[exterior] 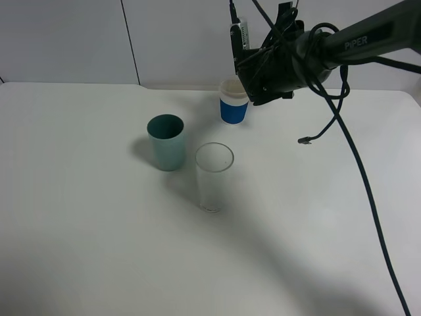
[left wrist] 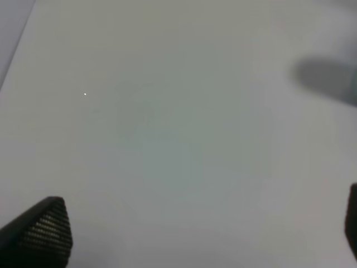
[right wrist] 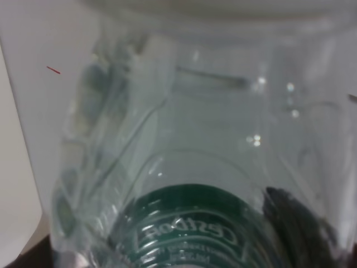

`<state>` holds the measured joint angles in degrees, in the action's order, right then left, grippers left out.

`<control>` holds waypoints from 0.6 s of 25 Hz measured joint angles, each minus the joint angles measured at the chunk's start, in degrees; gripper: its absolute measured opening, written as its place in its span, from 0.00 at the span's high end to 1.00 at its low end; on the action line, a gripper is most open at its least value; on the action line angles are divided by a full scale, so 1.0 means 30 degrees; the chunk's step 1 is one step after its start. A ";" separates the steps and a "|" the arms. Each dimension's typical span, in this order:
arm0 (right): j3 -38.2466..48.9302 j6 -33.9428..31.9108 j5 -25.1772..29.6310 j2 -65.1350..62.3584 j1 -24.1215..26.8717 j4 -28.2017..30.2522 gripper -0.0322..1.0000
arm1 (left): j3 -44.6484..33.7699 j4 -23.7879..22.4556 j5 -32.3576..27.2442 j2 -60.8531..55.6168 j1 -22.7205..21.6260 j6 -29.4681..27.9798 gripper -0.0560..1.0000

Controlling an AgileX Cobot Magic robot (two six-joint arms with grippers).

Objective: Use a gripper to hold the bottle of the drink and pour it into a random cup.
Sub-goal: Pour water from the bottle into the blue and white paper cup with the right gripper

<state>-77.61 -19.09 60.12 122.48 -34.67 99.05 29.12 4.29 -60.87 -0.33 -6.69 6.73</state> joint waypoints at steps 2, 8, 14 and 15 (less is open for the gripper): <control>0.0000 0.0000 0.0000 0.0000 0.0000 0.0000 0.43 | 0.0000 0.0000 0.0000 0.0000 0.0000 0.0000 0.01; 0.0000 0.0000 0.0000 0.0000 0.0000 0.0000 0.43 | 0.0000 0.0000 0.0000 0.0000 0.0000 0.0000 0.01; 0.0000 0.0000 0.0022 0.0000 0.0000 0.0000 0.43 | 0.0000 0.0000 0.0000 0.0000 0.0000 0.0000 0.01; 0.0000 0.0000 0.0022 0.0000 0.0000 0.0000 0.43 | 0.0000 0.0000 0.0000 0.0000 0.0000 0.0000 0.01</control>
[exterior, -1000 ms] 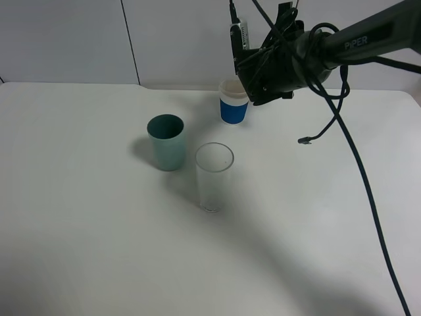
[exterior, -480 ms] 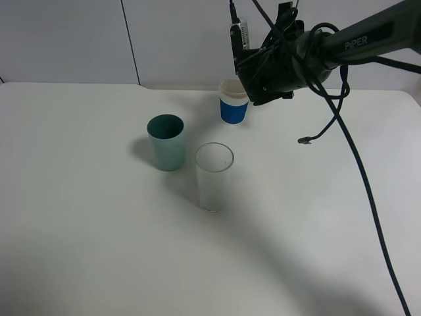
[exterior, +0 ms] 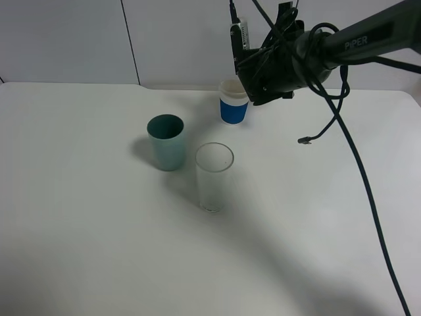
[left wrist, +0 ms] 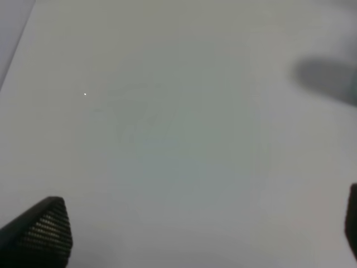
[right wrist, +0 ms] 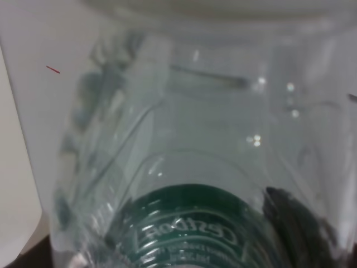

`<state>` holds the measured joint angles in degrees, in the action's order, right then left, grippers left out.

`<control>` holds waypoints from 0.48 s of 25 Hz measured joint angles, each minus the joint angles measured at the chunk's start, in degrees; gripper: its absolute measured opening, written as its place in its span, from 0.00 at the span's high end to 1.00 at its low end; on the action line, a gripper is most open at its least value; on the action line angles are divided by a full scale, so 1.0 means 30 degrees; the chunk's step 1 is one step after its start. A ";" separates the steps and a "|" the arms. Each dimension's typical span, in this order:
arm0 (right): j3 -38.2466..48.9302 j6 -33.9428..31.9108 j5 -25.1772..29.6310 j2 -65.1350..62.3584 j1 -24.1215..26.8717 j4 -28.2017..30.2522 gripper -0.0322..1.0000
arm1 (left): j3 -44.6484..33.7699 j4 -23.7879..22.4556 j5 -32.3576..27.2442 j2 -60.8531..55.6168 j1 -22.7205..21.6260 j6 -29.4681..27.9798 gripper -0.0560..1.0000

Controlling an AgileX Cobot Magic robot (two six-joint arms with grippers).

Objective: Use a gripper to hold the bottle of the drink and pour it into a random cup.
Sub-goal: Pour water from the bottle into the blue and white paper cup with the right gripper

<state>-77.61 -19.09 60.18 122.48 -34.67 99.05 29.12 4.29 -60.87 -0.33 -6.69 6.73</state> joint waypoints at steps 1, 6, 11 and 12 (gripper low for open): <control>0.0000 0.0000 0.0000 0.0000 0.0000 0.0000 0.43 | 0.0000 0.0000 0.0000 0.0000 0.0000 0.0000 0.01; 0.0000 0.0000 0.0081 0.0000 0.0000 0.0000 0.43 | 0.0000 0.0000 0.0000 0.0000 0.0000 0.0000 0.01; 0.0000 0.0700 0.0104 0.0000 0.0000 0.0000 0.43 | 0.0000 0.0000 0.0000 0.0000 0.0000 0.0000 0.01; 0.0000 0.0882 0.0104 0.0000 0.0000 0.0000 0.43 | 0.0000 0.0000 0.0000 0.0000 0.0000 0.0000 0.01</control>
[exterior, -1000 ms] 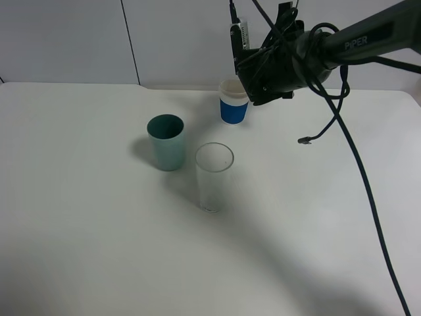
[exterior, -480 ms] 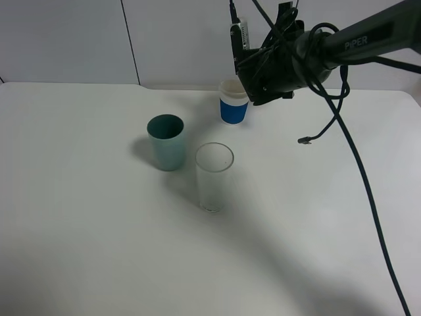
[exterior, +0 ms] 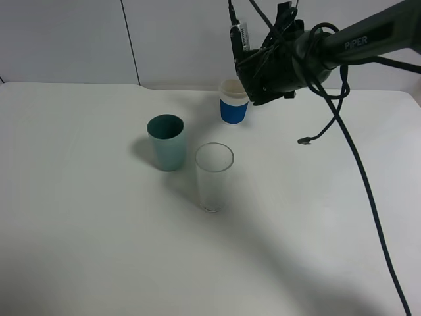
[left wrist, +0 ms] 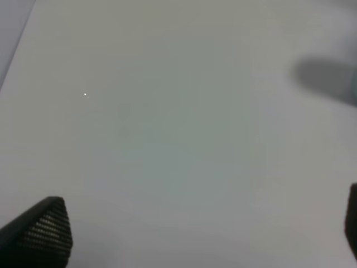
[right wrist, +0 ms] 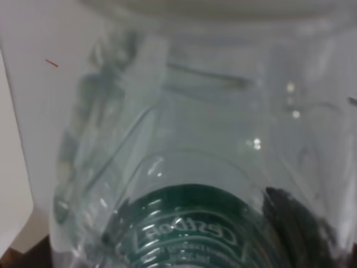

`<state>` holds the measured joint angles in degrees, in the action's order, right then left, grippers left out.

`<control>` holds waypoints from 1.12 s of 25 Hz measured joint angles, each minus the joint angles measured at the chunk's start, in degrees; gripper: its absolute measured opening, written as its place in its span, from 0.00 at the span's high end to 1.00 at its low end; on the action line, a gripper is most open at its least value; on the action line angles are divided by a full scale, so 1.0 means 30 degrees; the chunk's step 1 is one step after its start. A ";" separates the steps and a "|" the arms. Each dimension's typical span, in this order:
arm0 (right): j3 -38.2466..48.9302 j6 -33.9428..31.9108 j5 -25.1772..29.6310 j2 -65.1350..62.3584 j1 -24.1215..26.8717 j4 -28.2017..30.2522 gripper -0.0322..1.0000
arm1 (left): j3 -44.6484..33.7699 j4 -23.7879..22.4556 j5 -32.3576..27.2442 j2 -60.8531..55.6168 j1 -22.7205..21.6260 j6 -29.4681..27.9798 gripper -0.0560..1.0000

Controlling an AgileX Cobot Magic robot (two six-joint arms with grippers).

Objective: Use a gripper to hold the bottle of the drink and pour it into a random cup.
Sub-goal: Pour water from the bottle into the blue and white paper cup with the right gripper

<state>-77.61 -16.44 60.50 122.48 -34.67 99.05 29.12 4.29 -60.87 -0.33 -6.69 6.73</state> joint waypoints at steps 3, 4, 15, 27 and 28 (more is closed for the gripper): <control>0.0000 0.0104 0.0000 0.0000 0.0000 0.0000 0.43 | 0.0000 0.0000 0.0000 0.0000 0.0000 0.0000 0.01; 0.0000 0.0104 0.0000 0.0000 0.0000 0.0000 0.43 | 0.0000 0.0000 0.0000 0.0000 0.0000 0.0000 0.01; 0.0000 0.1153 0.0000 0.0000 0.0000 0.0000 0.43 | 0.0000 0.0000 0.0000 0.0000 0.0000 0.0000 0.01; 0.0000 0.1767 0.0015 0.0000 0.0000 0.0000 0.43 | 0.0000 0.0000 0.0000 0.0000 0.0000 0.0000 0.01; 0.0000 0.1930 0.0015 0.0000 0.0000 0.0000 0.43 | 0.0000 0.0000 0.0000 0.0000 0.0000 0.0000 0.01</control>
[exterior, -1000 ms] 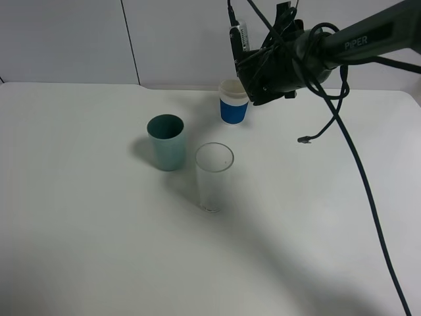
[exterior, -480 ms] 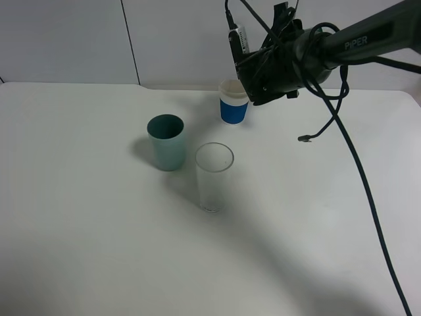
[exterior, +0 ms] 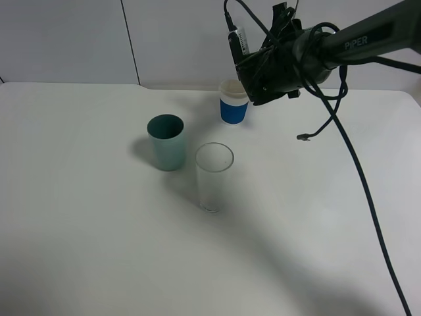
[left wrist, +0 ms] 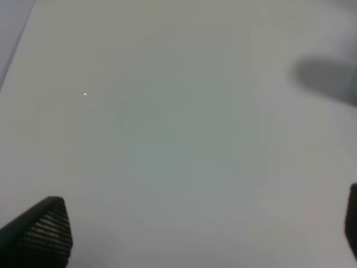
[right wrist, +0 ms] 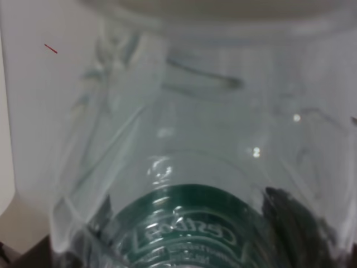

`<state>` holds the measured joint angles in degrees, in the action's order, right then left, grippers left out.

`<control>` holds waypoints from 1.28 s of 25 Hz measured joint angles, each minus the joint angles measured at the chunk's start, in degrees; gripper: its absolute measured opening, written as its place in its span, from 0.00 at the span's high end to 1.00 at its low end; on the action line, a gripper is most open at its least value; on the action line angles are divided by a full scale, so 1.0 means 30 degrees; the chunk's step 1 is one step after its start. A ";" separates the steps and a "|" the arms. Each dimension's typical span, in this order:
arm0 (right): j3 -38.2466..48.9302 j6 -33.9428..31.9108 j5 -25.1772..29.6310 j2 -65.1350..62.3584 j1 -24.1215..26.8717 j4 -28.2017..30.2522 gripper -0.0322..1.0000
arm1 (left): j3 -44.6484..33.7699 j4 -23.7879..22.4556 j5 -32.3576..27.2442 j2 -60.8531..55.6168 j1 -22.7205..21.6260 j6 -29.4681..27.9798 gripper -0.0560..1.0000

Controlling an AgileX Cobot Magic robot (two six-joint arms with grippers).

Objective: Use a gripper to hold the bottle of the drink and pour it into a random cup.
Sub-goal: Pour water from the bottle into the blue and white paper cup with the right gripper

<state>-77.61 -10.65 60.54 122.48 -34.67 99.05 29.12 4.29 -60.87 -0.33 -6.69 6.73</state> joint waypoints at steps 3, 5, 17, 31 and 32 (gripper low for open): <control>0.0000 0.1217 0.0000 0.0000 0.0000 0.0007 0.43 | 0.0000 0.0000 0.0000 0.0000 0.0000 0.0000 0.01; 0.0000 0.1925 0.0006 0.0000 0.0000 0.0007 0.43 | 0.0000 0.0000 0.0000 0.0000 0.0000 0.0000 0.01; 0.0000 0.2288 0.0092 0.0000 0.0000 0.0007 0.43 | 0.0000 0.0000 0.0000 0.0000 0.0000 0.0000 0.01; 0.0000 0.2288 0.0426 0.0000 0.0000 0.0007 0.43 | 0.0000 0.0000 0.0000 0.0000 0.0000 0.0000 0.01; 0.0000 0.2311 0.0426 0.0000 0.0000 0.0007 0.43 | 0.0000 0.0000 0.0000 0.0000 0.0000 0.0000 0.01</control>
<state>-77.61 -3.72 61.82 122.48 -34.67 99.08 29.12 4.29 -60.87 -0.33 -6.69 6.73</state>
